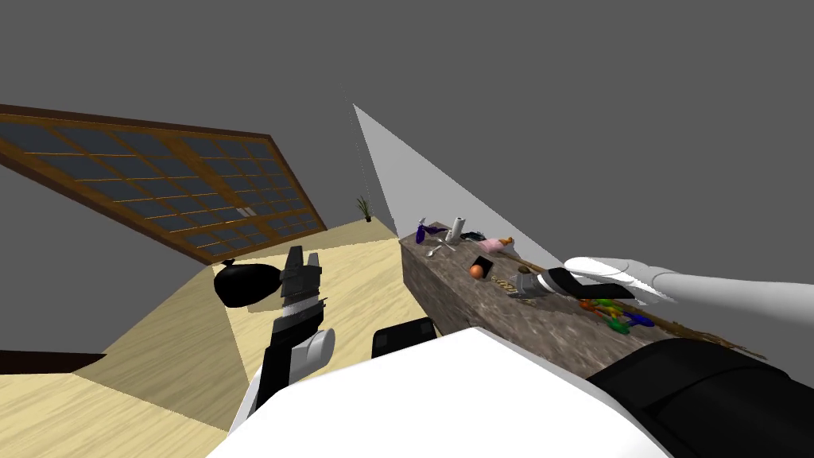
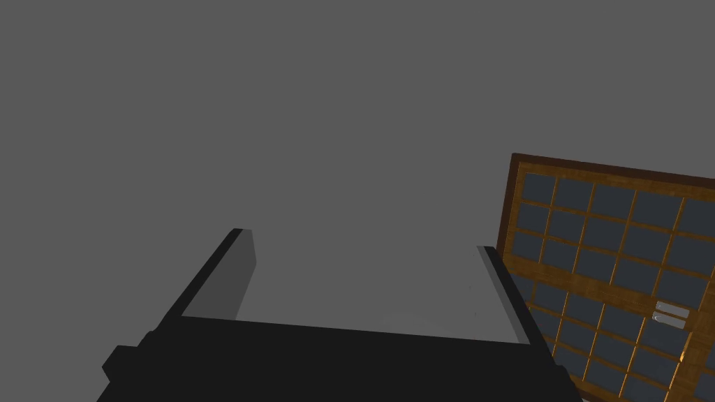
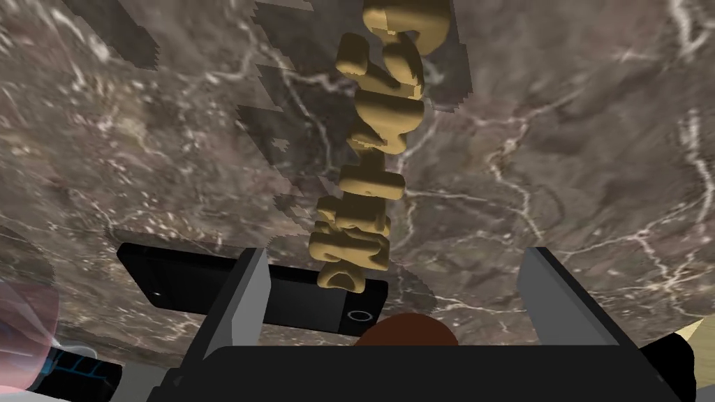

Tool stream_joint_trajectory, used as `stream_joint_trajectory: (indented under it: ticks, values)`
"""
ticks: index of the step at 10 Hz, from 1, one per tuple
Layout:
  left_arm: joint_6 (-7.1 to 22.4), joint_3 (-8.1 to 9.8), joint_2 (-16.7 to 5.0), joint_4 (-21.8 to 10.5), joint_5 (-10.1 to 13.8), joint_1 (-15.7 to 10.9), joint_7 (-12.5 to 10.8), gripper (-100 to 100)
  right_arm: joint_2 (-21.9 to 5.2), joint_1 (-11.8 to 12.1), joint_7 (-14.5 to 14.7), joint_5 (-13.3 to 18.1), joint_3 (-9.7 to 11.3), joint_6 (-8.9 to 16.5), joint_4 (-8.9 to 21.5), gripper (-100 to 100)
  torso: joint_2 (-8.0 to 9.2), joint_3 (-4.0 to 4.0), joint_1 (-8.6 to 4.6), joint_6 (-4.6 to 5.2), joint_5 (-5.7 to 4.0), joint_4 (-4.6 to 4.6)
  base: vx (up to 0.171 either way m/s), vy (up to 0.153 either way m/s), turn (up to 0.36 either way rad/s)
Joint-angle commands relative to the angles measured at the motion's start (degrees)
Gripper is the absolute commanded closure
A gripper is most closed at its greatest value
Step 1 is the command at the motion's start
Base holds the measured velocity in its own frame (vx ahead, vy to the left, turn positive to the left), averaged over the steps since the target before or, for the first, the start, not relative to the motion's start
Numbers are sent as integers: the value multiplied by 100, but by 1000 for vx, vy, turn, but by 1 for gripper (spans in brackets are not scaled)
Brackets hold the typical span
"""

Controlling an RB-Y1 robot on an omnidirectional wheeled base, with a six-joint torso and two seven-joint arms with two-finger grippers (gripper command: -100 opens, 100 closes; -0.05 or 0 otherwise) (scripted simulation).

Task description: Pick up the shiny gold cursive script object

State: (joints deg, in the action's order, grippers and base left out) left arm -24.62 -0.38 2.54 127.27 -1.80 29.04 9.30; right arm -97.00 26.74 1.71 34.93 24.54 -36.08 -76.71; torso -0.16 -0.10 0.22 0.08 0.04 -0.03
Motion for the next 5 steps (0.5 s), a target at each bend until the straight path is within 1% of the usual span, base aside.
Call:
stream_joint_trajectory:
  ticks: [1, 3, 4, 5]
  values:
    - [0, 0, 0, 0, 0, 0, 0, 0, -186, 193, -29, -16, 168, -26, 95, -100, 0, 0, 0, 0, 0, 0, 92, 31, 121]
    - [0, 0, 0, 0, 0, 0, 0, 0, -345, 371, -88, 65, 511, -161, 326, -100, -18, -11, 2, -2, 0, -4, 117, 40, 165]
    - [0, 0, 0, 0, 0, 0, 0, 0, -345, 371, -88, 65, 511, -161, 326, -100, -23, -13, 7, -4, 3, -5, 76, 22, 52]
    - [0, 0, 0, 0, 0, 0, 0, 0, -399, 448, -112, 97, 654, -217, 409, -100, -11, -7, 1, 0, 0, -3, 52, 9, 61]
